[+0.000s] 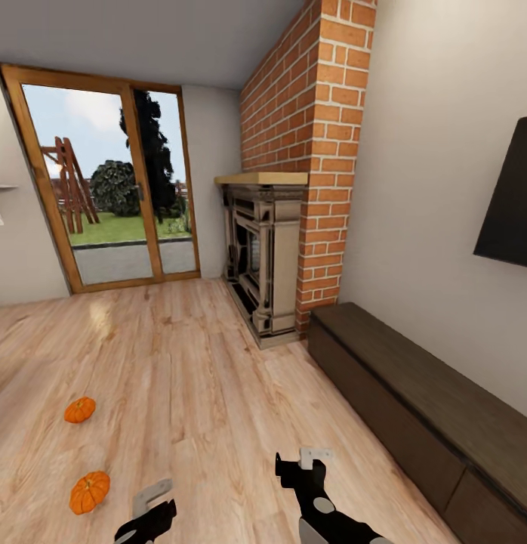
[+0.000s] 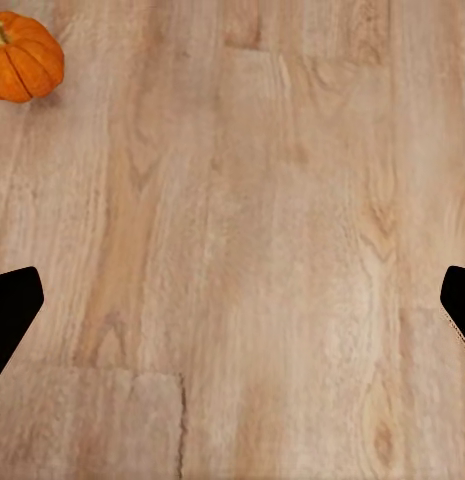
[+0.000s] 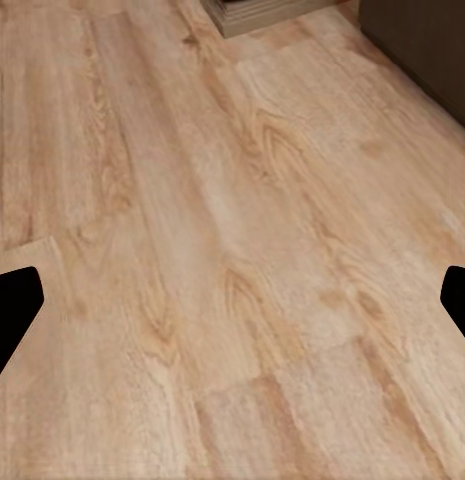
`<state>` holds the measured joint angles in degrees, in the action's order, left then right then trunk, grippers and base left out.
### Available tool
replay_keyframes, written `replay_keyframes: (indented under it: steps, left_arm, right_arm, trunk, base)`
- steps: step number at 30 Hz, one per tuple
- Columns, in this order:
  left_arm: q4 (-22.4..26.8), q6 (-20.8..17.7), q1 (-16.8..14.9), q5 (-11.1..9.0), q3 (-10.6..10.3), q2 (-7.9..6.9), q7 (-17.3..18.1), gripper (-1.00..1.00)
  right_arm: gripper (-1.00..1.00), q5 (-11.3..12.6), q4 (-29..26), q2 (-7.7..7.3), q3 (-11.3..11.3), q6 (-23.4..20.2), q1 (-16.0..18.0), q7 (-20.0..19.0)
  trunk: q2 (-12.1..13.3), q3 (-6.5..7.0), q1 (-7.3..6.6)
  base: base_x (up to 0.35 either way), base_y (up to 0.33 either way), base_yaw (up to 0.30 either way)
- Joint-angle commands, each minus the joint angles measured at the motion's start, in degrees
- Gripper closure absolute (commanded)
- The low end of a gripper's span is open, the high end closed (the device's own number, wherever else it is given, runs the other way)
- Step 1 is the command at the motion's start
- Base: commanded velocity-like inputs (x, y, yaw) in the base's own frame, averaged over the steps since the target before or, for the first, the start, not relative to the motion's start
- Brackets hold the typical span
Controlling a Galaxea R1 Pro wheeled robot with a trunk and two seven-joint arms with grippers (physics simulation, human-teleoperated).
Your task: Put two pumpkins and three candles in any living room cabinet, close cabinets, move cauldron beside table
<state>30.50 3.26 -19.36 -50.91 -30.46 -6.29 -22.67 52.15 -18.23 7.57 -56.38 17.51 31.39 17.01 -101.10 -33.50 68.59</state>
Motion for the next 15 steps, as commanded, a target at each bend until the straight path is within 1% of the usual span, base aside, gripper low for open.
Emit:
replay_keyframes:
  steps: [1, 5, 15]
  left_arm:
    - [0.03, 0.34, -0.07, -0.59, -0.48, -0.06, -0.36, -1.00]
    - [0.00, 0.35, -0.07, -0.59, -0.48, -0.05, -0.36, -1.00]
    - [0.00, 0.35, -0.07, -0.59, -0.47, -0.06, -0.36, -1.00]
  right_arm:
    - [-1.00, 0.50, -0.04, -0.05, -0.49, 0.26, 0.06, 0.31]
    - [-1.00, 0.50, -0.05, -0.09, -0.49, 0.23, 0.05, 0.31]
    - [-1.00, 0.50, -0.05, -0.01, -0.49, 0.14, 0.04, 0.31]
  trunk:
    - [-0.03, 0.01, 0.02]
    - [-0.03, 0.16, 0.02]
    - [-0.03, 0.19, 0.02]
  base:
    - [0.267, -0.127, 0.206]
    - [0.268, -0.129, 0.105]
    - [0.271, -0.129, 0.009]
